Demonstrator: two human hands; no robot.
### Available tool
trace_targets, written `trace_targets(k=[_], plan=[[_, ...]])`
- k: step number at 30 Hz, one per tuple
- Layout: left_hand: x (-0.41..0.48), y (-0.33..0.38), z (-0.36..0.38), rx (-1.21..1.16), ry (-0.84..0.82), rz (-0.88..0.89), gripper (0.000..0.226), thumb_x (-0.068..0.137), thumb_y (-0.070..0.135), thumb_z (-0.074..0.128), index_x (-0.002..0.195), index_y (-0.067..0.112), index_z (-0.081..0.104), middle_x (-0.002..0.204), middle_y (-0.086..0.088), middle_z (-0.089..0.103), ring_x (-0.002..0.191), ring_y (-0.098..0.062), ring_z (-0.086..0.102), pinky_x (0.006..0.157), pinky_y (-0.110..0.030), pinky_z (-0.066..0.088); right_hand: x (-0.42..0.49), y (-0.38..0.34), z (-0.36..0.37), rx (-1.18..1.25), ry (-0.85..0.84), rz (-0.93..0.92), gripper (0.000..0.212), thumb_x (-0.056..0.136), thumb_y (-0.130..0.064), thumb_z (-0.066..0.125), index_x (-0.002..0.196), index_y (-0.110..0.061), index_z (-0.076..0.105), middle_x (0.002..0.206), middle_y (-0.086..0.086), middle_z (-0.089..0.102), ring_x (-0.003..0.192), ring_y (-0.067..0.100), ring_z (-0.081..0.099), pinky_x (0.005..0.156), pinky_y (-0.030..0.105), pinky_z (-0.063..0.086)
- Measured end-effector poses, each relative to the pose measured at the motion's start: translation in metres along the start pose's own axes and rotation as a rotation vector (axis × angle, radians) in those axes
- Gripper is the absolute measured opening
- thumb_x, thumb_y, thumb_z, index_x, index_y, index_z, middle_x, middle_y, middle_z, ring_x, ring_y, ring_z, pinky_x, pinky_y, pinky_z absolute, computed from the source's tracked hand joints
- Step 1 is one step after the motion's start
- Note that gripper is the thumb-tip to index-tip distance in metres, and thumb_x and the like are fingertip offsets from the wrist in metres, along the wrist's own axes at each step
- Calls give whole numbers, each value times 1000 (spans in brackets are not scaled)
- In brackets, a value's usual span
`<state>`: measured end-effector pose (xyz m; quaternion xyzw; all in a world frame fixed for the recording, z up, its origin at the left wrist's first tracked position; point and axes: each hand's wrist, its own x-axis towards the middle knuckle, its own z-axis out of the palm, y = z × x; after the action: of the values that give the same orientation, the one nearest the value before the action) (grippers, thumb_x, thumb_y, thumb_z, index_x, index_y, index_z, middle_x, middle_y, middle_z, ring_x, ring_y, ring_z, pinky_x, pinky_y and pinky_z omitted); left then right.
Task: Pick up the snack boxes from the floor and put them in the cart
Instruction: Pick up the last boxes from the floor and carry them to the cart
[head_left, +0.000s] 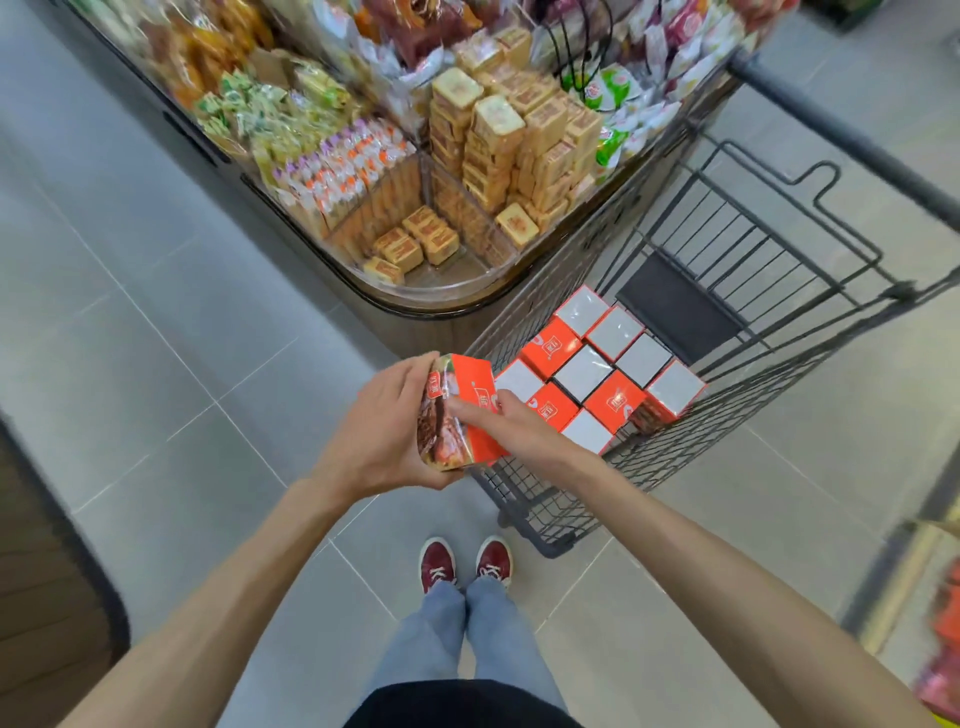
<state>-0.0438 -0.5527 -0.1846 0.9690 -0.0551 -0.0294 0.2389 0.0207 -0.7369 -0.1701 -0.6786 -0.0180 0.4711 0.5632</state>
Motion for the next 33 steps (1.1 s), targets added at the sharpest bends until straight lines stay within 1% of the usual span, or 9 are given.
trace_targets(k=[3,6,9,12,15,19,22,28,33], plan=[[4,5,-3,-9,-11,45,125,54,72,74,151,9,27,148,-4,40,135,-19,40,115,-32,31,-5,-5,-1,-20,32,-21,17,91,-34,71,104,-31,61,98,-6,75,84,5,73,70,15,56],[7,8,-2,-11,-27,74,129,55,76,72,153,10,21,150,-3,36,137,-18,36,117,-33,29,-6,-2,-4,-37,106,-10,22,86,-35,76,104,-31,63,102,-3,75,93,13,73,88,30,58],[13,9,2,8,-86,110,139,53,85,69,155,11,11,155,-5,29,142,-19,29,120,-34,25,-7,5,-9,-26,168,6,31,83,-37,78,109,-30,63,105,-2,75,98,17,73,94,38,56],[23,7,8,45,-152,175,146,51,91,65,157,12,4,160,-6,20,147,-18,22,122,-30,16,-14,10,-13,-12,229,26,37,84,-35,78,115,-27,59,105,-2,73,96,16,71,83,29,57],[29,4,10,45,-193,185,141,55,88,66,158,18,0,161,-4,18,146,-19,21,118,-28,15,-22,14,-25,-20,293,35,27,87,-28,76,102,-30,54,97,-7,70,82,5,70,65,16,53],[35,-8,15,2,-217,84,110,78,83,46,158,17,9,160,-5,26,144,-21,27,117,-35,24,-31,25,-47,-115,383,94,61,77,-40,83,124,-24,48,108,-4,69,92,13,71,80,31,60],[43,-21,23,-38,-195,-32,90,89,75,30,156,16,21,154,-8,37,139,-25,37,112,-42,34,-35,36,-62,-218,464,113,70,70,-42,87,123,-25,44,107,-5,66,94,12,69,84,37,59],[75,-33,54,-100,-246,-248,67,99,46,49,154,14,27,153,-13,37,137,-32,40,110,-49,38,-37,58,-76,-368,575,128,79,66,-40,90,124,-22,39,105,-9,60,95,8,63,79,29,55],[98,-37,81,-147,-305,-379,73,97,42,54,155,11,22,153,-17,35,137,-35,40,109,-50,39,-27,74,-82,-502,565,132,59,69,-36,88,103,-30,41,88,-17,53,81,2,57,64,19,45]])
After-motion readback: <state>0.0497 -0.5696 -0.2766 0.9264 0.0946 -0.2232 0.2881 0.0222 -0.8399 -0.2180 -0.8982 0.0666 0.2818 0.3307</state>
